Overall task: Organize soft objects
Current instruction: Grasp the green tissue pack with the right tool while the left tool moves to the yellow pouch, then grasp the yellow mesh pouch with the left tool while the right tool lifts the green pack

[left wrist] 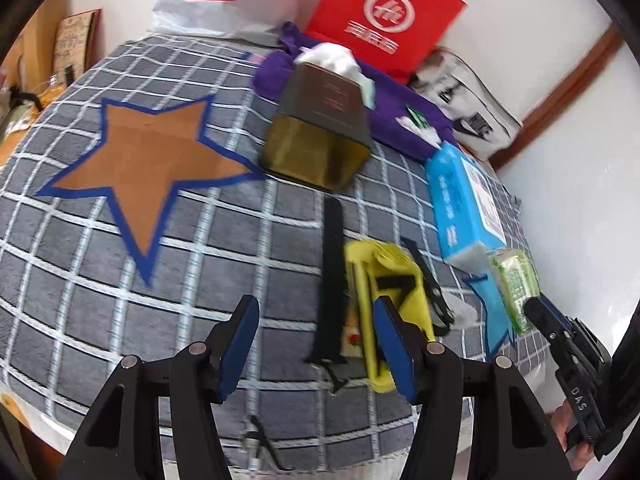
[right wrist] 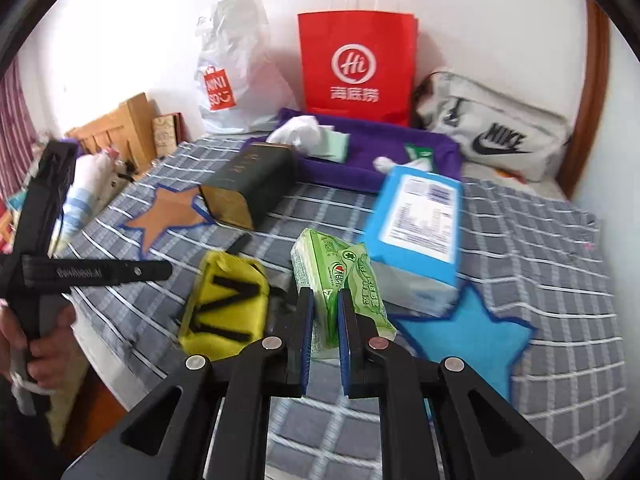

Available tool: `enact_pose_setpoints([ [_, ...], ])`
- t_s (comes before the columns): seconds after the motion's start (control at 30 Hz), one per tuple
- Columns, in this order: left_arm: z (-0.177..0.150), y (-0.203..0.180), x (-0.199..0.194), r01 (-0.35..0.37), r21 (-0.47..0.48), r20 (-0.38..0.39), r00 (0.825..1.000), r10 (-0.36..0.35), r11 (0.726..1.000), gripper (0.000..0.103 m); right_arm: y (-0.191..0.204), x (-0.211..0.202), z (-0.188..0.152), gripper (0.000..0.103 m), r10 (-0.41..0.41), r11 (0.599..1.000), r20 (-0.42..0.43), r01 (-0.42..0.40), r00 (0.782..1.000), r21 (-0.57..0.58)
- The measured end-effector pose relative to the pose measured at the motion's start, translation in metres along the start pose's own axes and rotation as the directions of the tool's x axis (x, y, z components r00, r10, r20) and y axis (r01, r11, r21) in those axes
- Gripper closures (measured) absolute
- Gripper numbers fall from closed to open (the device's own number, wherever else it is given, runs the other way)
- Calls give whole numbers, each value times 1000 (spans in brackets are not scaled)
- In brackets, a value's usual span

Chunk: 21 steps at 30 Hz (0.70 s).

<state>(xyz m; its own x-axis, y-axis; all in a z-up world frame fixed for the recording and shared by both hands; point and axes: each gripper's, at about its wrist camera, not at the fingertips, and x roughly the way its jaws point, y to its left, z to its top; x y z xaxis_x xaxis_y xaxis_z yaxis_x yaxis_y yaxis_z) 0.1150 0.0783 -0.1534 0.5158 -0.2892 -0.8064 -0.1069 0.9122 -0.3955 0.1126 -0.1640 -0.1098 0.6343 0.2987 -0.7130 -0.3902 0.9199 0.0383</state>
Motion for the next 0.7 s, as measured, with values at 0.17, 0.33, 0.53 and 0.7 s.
enact_pose_setpoints([
  [0.17, -4, -22, 8, 28, 36, -17, 999, -27, 999, 46, -22, 13, -26, 91, -38, 999, -65, 40, 997, 30],
  [0.33, -7, -38, 19, -8, 78, -36, 999, 11, 997, 46, -32, 31, -45, 87, -4, 998, -113, 11, 994, 57],
  [0.53, -9, -41, 30, -25, 78, -33, 999, 28, 997, 46, -40, 14, -51, 40, 5, 996, -23, -3, 1000, 85],
  [0.7, -8, -51, 33, -39, 113, -24, 999, 42, 993, 47, -53, 21, -51, 31, -8, 994, -27, 11, 1000, 111],
])
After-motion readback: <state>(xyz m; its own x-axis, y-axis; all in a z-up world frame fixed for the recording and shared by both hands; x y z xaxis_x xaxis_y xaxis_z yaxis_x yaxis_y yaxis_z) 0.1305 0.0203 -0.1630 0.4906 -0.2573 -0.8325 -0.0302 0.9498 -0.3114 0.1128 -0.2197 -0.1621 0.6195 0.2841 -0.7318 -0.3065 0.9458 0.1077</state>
